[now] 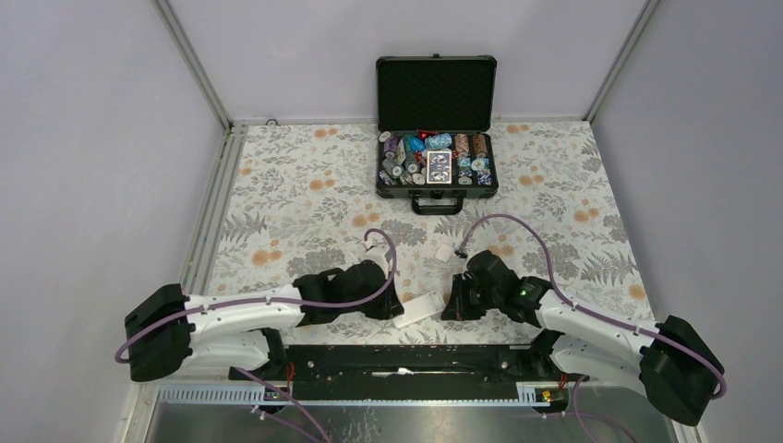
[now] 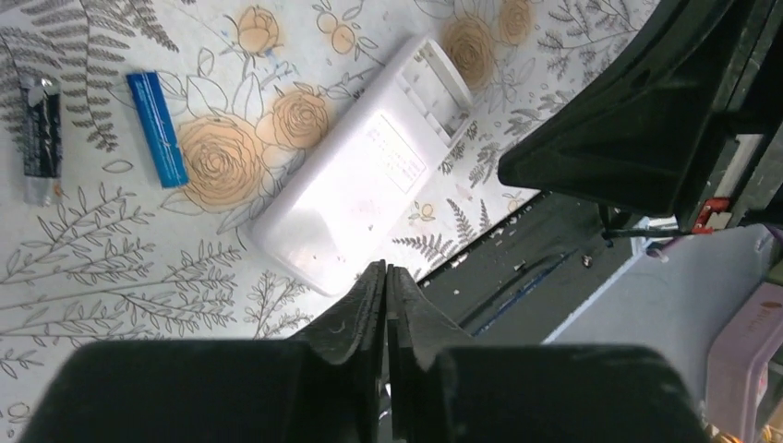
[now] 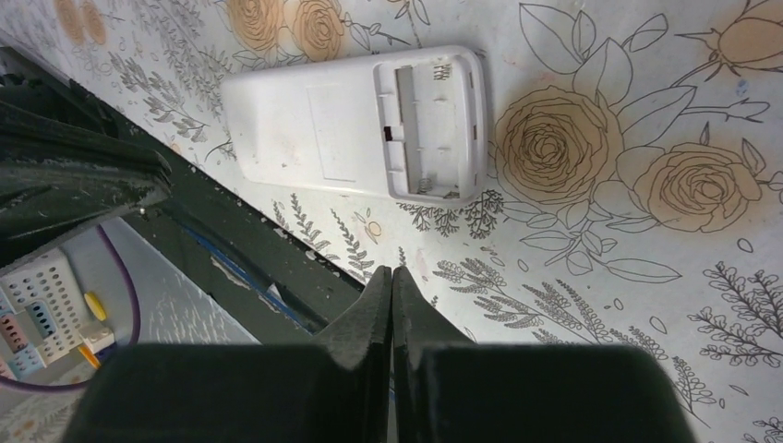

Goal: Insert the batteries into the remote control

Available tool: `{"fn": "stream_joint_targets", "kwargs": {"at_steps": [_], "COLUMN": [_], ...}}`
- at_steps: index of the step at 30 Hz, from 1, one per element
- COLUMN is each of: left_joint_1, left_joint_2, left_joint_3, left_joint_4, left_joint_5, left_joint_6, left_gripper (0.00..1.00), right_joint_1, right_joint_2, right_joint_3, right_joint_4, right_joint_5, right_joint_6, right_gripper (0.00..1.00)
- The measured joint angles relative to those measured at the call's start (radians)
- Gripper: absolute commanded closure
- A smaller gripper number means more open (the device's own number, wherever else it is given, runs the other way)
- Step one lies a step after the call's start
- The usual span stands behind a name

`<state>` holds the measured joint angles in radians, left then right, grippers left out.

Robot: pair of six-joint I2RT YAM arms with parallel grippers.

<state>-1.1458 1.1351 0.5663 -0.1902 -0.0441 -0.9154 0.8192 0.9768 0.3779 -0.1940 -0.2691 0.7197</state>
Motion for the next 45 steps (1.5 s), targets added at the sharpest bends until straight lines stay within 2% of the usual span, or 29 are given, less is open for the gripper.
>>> {"fn": "stream_joint_targets", "kwargs": {"at_steps": [10,17,32,45], "left_joint_1": [0.033,0.105,0.134,0.13], "left_joint_2": [0.093,0.194,0.354,0.381], "left_joint_3": [0.062,0.087,0.122,0.119], "left_joint_4": [0.024,0.059,0.08,0.081], "left_joint_5": [-0.089,-0.097,-0.057,0.021], "left_joint_6": [0.046,0.068,0.086,0.086], "left_gripper": [1.0,1.0,1.0,1.0], "right_joint_1": [0.015,0.02,0.021,0.021], "right_joint_2": [0.08,0.101,0.164,0.203], "right_joint_3": [-0.017,-0.018,-0.022,0.012], "right_joint_4": [0.053,0.073,0.152,0.158], "right_joint_5": [0.033,0.077,0.105,0.169], "right_joint_6": [-0.001,-0.009,-0.013,-0.007], "right_gripper": [1.0,1.0,1.0,1.0]}}
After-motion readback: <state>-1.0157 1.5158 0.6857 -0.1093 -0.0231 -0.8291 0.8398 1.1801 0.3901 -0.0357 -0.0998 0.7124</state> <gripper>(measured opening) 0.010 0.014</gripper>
